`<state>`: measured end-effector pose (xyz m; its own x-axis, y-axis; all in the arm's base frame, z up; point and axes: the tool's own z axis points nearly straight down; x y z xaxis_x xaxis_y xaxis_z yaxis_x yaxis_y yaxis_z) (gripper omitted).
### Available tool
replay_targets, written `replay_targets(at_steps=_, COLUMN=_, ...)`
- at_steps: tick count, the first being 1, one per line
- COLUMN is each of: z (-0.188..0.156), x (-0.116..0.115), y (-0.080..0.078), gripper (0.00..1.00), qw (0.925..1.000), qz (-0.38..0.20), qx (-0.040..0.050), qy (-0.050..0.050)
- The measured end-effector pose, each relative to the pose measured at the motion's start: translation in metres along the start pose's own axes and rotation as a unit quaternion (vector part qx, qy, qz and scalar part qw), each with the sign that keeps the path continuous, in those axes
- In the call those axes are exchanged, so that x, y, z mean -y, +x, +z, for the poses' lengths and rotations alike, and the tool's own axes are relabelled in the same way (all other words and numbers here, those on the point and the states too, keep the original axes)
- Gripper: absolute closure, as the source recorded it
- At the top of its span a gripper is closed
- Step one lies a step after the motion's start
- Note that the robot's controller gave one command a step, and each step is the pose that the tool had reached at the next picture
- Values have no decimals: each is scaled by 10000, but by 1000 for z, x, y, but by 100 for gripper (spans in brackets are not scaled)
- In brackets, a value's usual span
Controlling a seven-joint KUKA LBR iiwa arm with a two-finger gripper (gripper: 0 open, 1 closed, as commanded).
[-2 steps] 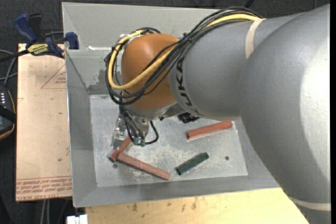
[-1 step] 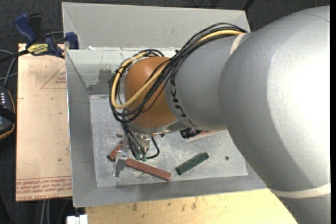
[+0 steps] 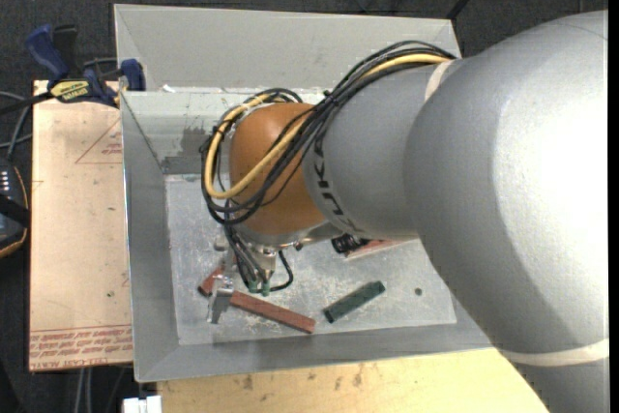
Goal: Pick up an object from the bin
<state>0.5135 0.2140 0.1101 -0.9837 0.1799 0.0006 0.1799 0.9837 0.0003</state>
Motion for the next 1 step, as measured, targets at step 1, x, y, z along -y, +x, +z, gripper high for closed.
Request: replay_targets(at_steps=1, z=30, x=16, y=2, gripper=100, qw=9998, qz=205, qx=63, qy=-35)
